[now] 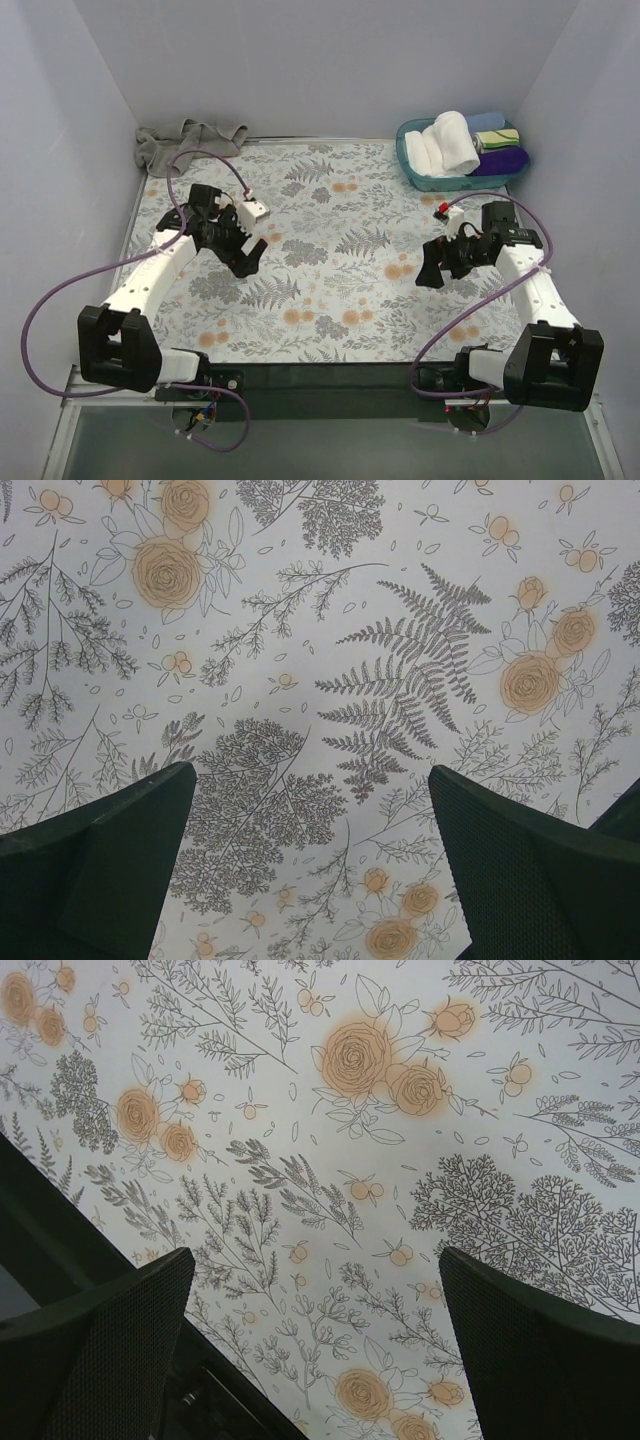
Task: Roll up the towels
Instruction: Place the rolled towel into the container
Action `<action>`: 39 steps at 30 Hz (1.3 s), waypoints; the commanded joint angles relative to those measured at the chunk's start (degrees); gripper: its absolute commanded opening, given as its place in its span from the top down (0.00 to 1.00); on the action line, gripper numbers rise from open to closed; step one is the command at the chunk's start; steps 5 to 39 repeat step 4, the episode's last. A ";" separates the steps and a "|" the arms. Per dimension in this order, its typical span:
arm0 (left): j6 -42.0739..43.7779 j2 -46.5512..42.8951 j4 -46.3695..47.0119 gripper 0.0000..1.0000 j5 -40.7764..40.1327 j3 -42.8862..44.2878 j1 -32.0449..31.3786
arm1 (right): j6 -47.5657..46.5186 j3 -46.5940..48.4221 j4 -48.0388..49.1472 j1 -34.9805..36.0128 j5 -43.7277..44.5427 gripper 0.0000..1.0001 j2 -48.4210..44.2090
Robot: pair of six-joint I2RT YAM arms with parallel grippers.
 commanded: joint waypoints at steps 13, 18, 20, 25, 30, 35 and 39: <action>-1.14 -1.83 2.81 0.02 -1.09 0.38 0.85 | 0.06 0.14 1.41 -0.10 -1.47 0.04 -0.83; -1.14 -1.83 2.81 0.02 -1.09 0.38 0.85 | 0.06 0.14 1.41 -0.10 -1.47 0.04 -0.83; -1.14 -1.83 2.81 0.02 -1.09 0.38 0.85 | 0.06 0.14 1.41 -0.10 -1.47 0.04 -0.83; -1.14 -1.83 2.81 0.02 -1.09 0.38 0.85 | 0.06 0.14 1.41 -0.10 -1.47 0.04 -0.83; -1.14 -1.83 2.81 0.02 -1.09 0.38 0.85 | 0.06 0.14 1.41 -0.10 -1.47 0.04 -0.83; -1.14 -1.83 2.81 0.02 -1.09 0.38 0.85 | 0.06 0.14 1.41 -0.10 -1.47 0.04 -0.83; -1.14 -1.83 2.81 0.02 -1.09 0.38 0.85 | 0.06 0.14 1.41 -0.10 -1.47 0.04 -0.83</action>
